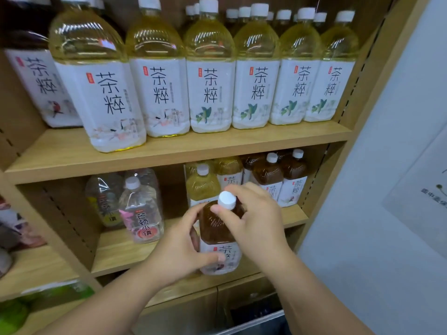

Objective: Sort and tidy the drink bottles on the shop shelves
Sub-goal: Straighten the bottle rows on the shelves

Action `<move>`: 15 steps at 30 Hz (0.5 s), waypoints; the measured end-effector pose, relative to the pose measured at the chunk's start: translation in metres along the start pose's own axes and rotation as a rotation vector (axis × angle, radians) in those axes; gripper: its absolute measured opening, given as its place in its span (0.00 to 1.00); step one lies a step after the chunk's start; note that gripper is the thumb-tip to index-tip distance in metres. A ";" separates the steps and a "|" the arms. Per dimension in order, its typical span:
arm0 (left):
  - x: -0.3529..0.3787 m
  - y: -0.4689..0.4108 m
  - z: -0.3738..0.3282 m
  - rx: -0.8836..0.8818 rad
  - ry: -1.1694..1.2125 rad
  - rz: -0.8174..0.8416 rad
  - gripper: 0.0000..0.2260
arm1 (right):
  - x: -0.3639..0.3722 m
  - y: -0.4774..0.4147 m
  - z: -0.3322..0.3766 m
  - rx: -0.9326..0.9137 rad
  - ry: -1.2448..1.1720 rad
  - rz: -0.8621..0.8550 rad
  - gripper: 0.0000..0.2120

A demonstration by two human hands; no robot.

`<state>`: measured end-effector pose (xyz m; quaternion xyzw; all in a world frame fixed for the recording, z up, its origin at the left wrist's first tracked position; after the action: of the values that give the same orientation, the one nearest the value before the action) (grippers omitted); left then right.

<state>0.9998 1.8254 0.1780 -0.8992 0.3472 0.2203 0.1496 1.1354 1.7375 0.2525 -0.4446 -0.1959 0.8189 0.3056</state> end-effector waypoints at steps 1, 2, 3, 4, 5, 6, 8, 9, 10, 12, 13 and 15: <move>-0.012 0.005 -0.008 0.018 0.024 -0.041 0.41 | -0.002 -0.008 0.014 -0.027 -0.030 -0.013 0.16; -0.026 0.009 -0.016 0.036 0.041 -0.082 0.38 | -0.004 -0.016 0.030 -0.054 -0.064 -0.017 0.16; -0.041 0.013 -0.023 0.055 0.049 -0.123 0.37 | -0.005 -0.026 0.045 -0.076 -0.102 -0.011 0.15; -0.057 0.017 -0.029 0.072 0.050 -0.168 0.36 | -0.006 -0.037 0.061 -0.097 -0.144 -0.002 0.15; -0.075 0.022 -0.036 0.088 0.046 -0.219 0.36 | -0.006 -0.048 0.076 -0.115 -0.188 0.010 0.14; -0.093 0.026 -0.042 0.103 0.044 -0.279 0.37 | -0.006 -0.059 0.090 -0.129 -0.235 0.026 0.14; -0.129 0.037 -0.056 0.125 0.053 -0.385 0.36 | -0.007 -0.080 0.118 -0.160 -0.333 0.055 0.15; -0.146 0.043 -0.064 0.136 0.054 -0.424 0.36 | -0.008 -0.091 0.130 -0.175 -0.376 0.058 0.17; -0.161 0.049 -0.072 0.146 0.050 -0.455 0.34 | -0.008 -0.102 0.140 -0.187 -0.411 0.057 0.18; -0.191 0.062 -0.086 0.156 0.064 -0.527 0.31 | -0.009 -0.123 0.154 -0.210 -0.459 0.031 0.19; -0.205 0.069 -0.090 0.150 0.093 -0.570 0.30 | -0.008 -0.133 0.158 -0.224 -0.461 0.007 0.19; -0.232 0.081 -0.098 0.132 0.123 -0.658 0.29 | -0.006 -0.151 0.165 -0.247 -0.409 -0.038 0.19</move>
<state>0.8191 1.8557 0.3681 -0.9630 0.0600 0.0828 0.2492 1.0474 1.8370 0.4325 -0.2998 -0.3606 0.8558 0.2183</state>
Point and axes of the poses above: each hand's wrist, its own y-axis away from the middle knuckle, its own x-axis out of the palm, z = x × y, the point moved 7 cm from there along -y, towards the middle knuckle, and after that the axes turned 3 degrees about -x, right-handed, at the moved point
